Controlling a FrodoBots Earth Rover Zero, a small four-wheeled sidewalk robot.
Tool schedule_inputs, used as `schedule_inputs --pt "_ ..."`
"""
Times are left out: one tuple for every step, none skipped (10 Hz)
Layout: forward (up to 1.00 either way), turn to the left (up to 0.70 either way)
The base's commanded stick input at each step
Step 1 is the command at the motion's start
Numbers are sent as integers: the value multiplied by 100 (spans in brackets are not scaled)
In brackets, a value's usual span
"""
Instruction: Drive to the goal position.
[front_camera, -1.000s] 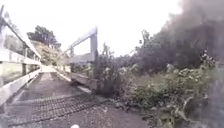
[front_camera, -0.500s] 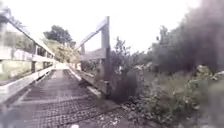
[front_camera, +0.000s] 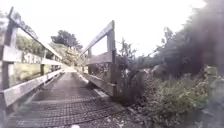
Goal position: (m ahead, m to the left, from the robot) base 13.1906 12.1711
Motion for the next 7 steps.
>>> schedule_inputs --pt "0 70" --pt "0 70" --pt "0 70" --pt "0 70" --pt "0 70" --pt "0 70" --pt "0 70"
